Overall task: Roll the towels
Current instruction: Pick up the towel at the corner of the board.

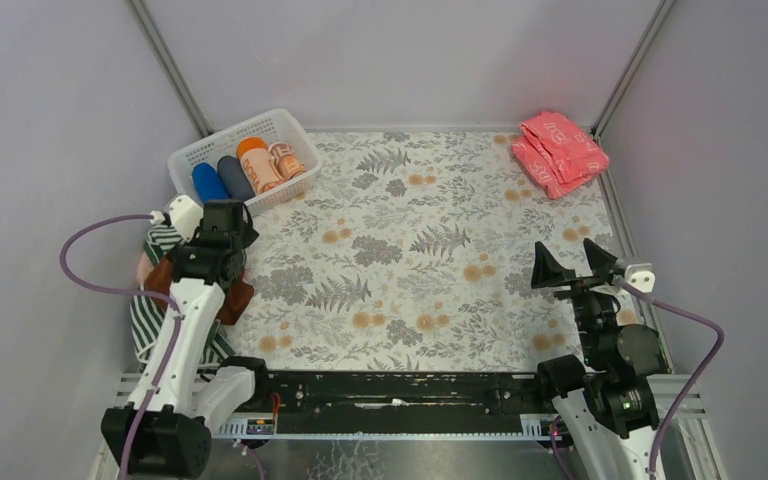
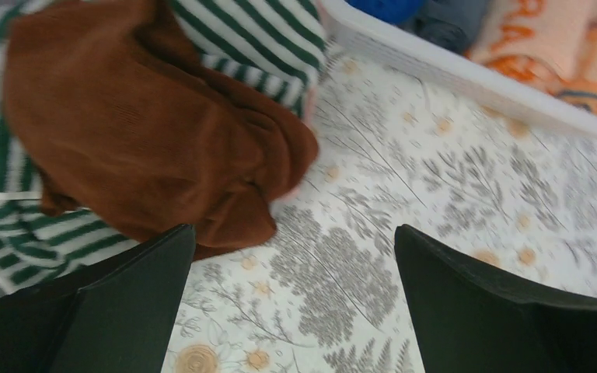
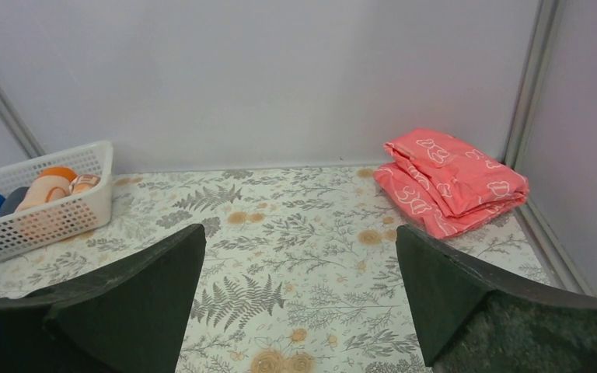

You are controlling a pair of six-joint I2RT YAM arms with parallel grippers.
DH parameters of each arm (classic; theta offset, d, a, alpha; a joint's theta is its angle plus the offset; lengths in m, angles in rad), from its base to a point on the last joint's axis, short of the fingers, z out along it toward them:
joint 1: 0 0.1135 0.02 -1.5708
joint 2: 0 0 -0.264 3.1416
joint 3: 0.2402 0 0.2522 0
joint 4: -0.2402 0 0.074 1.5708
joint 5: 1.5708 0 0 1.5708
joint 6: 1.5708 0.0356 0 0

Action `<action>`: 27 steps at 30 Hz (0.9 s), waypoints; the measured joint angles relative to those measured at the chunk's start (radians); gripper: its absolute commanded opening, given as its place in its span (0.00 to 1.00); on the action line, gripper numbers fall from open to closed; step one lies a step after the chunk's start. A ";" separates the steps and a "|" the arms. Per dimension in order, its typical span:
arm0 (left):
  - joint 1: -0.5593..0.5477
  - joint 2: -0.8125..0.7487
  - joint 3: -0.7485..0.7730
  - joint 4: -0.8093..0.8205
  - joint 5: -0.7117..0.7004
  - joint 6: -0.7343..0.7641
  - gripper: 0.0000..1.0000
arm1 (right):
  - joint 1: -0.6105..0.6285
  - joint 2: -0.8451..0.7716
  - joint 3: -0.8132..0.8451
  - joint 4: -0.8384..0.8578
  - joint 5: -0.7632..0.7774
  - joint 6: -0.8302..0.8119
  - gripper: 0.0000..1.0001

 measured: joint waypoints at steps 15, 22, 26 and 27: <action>0.386 0.143 0.042 0.000 -0.107 0.040 0.81 | 0.085 -0.001 -0.005 0.000 0.018 -0.008 0.99; 0.499 0.228 0.031 0.074 0.005 0.087 0.46 | 0.089 0.033 -0.005 -0.002 0.017 -0.008 0.99; 0.529 0.279 0.032 0.100 0.062 0.109 0.28 | 0.089 0.040 -0.005 -0.007 0.018 -0.009 0.99; 0.533 0.288 0.032 0.104 0.078 0.116 0.20 | 0.089 0.040 -0.005 -0.008 0.018 -0.010 0.99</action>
